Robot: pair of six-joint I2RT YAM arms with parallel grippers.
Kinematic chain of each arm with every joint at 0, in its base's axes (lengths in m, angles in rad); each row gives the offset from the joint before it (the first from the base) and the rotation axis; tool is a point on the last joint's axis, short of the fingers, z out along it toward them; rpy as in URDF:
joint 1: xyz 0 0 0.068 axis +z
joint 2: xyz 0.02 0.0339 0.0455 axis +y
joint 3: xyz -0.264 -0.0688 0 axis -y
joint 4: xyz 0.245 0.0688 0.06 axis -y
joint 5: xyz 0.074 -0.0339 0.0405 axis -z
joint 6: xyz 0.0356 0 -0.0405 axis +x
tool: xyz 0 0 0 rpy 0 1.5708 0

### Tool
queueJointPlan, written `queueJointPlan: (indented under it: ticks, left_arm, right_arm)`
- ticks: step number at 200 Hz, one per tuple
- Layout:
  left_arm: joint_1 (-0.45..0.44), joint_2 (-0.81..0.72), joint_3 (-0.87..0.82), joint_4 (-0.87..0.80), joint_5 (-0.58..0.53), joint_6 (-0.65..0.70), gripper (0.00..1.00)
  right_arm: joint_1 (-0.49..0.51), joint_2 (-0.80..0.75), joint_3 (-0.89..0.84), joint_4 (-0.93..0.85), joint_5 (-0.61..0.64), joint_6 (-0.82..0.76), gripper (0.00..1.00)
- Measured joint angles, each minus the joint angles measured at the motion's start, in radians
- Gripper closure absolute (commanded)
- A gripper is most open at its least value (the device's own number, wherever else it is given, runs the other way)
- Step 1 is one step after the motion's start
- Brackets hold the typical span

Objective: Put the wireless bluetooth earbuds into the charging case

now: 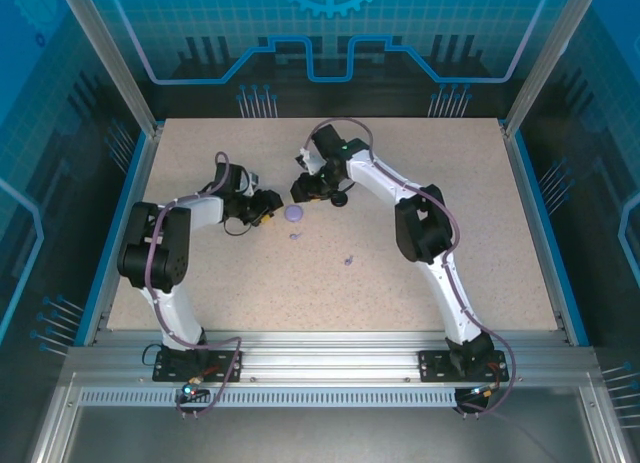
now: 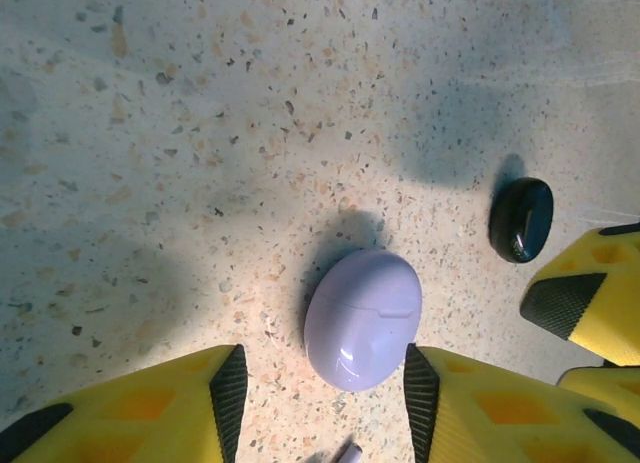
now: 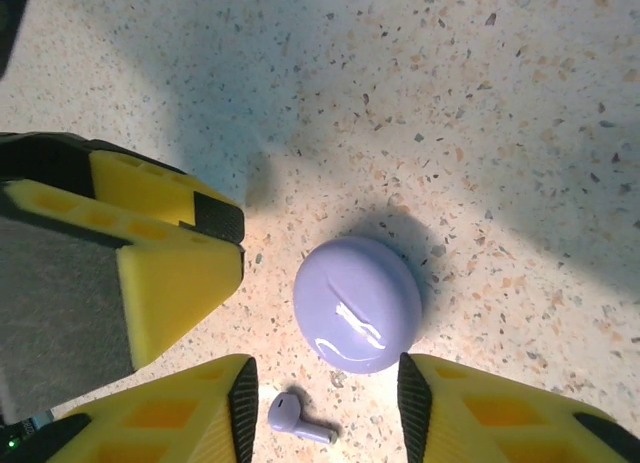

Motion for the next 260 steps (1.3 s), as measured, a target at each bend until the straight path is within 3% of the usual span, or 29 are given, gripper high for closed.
queueJointPlan:
  ticks: [85,260]
  left_arm:
    - [0.002,0.05,0.013,0.053,0.087,-0.025,0.5]
    - [0.005,0.102,0.013,0.091,0.137,-0.044,0.58]
  right_arm:
    - [0.0,-0.021,-0.08,0.066,0.021,0.068,0.61]
    - [0.0,-0.004,-0.106,0.121,0.02,0.126,0.7]
